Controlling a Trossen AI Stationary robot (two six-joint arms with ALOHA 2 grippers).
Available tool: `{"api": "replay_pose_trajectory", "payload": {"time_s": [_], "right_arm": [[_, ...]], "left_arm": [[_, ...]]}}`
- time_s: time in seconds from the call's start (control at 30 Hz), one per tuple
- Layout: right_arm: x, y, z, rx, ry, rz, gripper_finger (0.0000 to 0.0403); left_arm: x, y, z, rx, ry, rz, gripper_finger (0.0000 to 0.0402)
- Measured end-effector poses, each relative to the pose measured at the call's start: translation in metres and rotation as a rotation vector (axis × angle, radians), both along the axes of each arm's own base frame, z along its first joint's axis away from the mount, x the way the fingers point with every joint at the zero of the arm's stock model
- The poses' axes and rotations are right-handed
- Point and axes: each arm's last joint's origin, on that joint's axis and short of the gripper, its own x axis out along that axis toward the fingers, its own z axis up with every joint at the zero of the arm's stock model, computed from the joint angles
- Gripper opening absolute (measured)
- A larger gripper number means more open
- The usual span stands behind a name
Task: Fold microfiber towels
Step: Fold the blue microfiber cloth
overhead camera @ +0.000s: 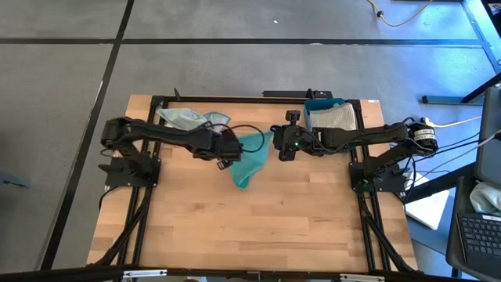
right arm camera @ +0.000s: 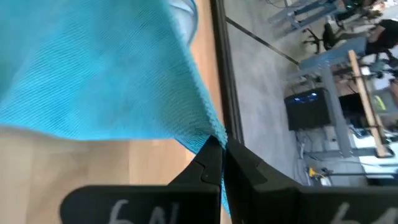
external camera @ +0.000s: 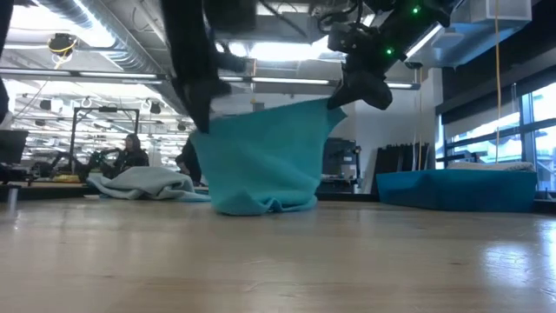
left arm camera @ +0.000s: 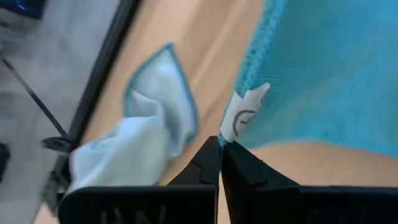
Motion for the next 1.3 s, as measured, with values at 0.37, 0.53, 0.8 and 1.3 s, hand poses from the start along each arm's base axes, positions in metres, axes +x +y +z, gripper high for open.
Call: {"api": "replay_pose_trajectory", "payload": {"time_s": [0.37,0.53,0.8,1.3], "right_arm": [[0.005,-0.014,0.005,0.007,-0.015,0.183,0.0006],[0.009,-0.039,0.024,-0.223,-0.083,0.183,0.0006],[0.013,-0.054,0.058,-0.387,-0.189,0.092,0.0006],[-0.001,-0.053,0.062,-0.188,-0.228,0.059,0.0004]], "left_arm": [[-0.052,-0.003,0.074,0.237,-0.202,-0.006,0.0000],[-0.067,0.000,0.093,0.390,-0.235,0.013,0.0000],[-0.072,-0.008,0.128,0.504,-0.306,0.005,0.0000],[-0.074,-0.024,0.121,0.486,-0.302,-0.015,0.0000]]}}
